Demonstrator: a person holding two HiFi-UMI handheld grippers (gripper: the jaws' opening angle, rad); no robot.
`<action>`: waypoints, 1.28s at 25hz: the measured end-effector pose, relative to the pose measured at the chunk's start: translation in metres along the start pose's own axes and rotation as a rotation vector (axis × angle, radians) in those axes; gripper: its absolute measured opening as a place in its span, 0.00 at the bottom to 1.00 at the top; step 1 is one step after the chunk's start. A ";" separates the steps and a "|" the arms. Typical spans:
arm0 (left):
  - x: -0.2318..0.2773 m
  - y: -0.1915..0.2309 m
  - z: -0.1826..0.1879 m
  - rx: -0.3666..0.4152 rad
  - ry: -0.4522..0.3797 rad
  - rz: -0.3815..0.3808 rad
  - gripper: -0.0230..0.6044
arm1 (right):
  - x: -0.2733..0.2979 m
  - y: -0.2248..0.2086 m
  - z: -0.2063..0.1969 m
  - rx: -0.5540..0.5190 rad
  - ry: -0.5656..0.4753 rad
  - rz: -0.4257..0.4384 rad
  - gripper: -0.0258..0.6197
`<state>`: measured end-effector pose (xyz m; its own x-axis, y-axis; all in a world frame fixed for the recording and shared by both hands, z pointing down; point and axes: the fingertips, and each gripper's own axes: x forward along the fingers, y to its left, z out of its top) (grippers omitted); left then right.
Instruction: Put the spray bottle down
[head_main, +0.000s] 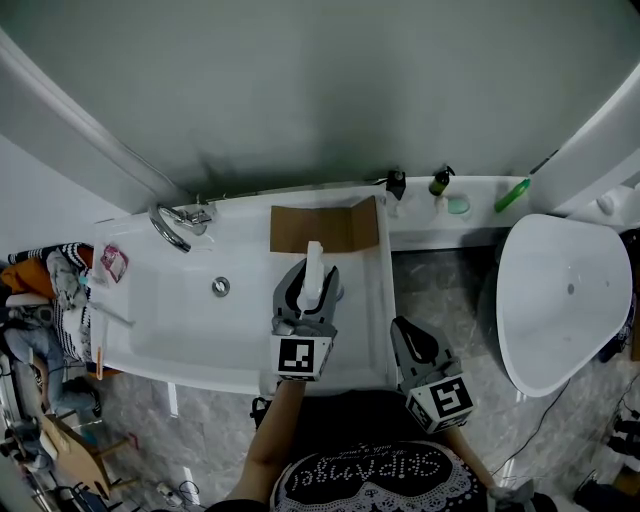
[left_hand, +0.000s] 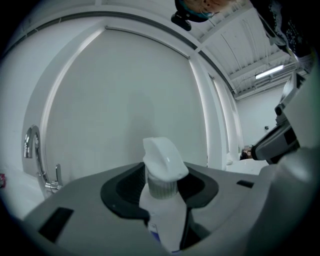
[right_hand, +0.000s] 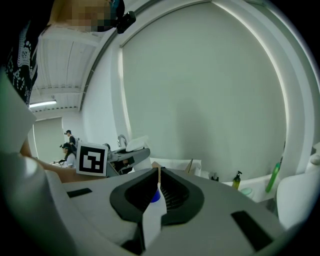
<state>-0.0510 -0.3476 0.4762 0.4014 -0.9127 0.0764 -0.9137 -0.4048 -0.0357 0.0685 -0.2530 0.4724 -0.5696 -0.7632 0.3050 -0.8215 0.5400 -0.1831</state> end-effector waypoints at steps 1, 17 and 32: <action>0.000 -0.001 0.000 0.008 -0.008 0.000 0.32 | 0.000 0.000 0.000 0.002 0.000 -0.001 0.08; -0.004 -0.017 -0.001 0.080 -0.039 -0.024 0.33 | 0.000 0.012 -0.003 -0.008 -0.011 0.042 0.08; -0.004 -0.020 -0.009 0.034 0.035 -0.099 0.34 | -0.007 0.015 -0.001 -0.010 -0.028 0.047 0.08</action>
<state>-0.0351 -0.3350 0.4858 0.4861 -0.8661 0.1161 -0.8670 -0.4947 -0.0602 0.0605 -0.2389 0.4682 -0.6079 -0.7467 0.2699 -0.7938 0.5785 -0.1876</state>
